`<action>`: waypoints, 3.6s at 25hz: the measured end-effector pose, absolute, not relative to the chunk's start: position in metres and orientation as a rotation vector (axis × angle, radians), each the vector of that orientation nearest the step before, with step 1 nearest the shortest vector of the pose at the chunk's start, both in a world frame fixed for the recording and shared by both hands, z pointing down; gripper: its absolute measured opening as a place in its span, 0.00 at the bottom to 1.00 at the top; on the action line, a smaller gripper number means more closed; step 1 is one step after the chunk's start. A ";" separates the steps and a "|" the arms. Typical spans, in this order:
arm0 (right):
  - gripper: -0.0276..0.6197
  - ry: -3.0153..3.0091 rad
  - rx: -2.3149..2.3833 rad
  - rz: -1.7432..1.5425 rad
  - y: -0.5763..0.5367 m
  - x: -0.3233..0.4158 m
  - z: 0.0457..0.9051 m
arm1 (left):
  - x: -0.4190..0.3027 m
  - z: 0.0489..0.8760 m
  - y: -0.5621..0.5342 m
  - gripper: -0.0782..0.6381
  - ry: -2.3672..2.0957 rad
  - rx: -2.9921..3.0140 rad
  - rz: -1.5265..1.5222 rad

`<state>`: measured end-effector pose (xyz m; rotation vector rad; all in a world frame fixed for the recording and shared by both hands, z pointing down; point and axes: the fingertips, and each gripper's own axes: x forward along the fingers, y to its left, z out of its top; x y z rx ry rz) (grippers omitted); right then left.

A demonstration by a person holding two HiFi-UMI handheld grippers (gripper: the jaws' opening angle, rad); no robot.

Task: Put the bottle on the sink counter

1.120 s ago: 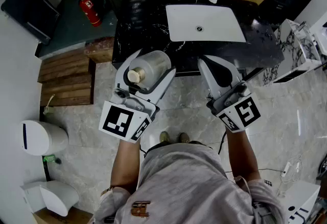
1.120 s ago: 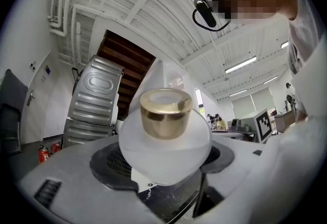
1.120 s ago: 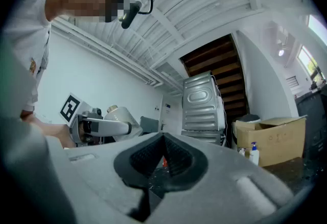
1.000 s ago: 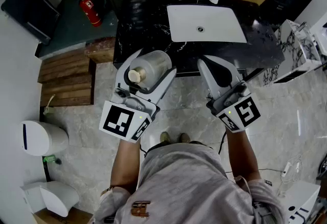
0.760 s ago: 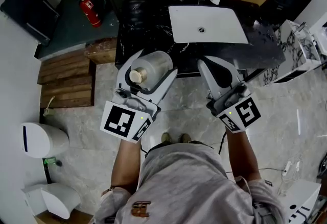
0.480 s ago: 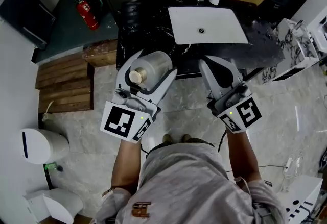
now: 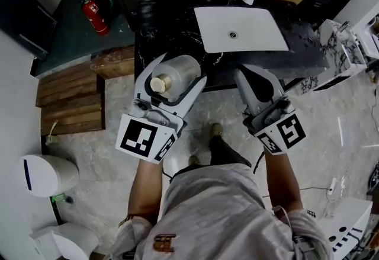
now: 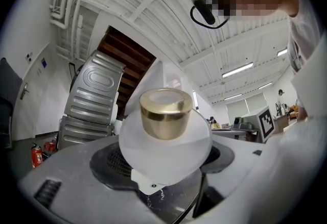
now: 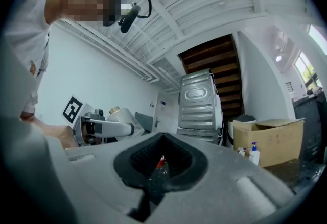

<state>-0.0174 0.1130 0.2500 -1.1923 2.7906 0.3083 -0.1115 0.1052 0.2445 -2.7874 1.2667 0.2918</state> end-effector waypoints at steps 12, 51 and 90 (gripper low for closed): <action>0.04 2.818 -1.134 0.349 0.021 -0.014 0.258 | -0.111 0.251 0.023 0.57 1.334 -2.746 0.235; 0.04 2.975 -1.052 0.131 -0.258 0.022 0.334 | -0.093 0.357 -0.276 0.57 1.637 -2.763 -0.242; 0.04 3.023 -1.155 -0.003 -0.279 0.049 0.386 | -0.086 0.518 -0.354 0.57 1.704 -2.903 -0.996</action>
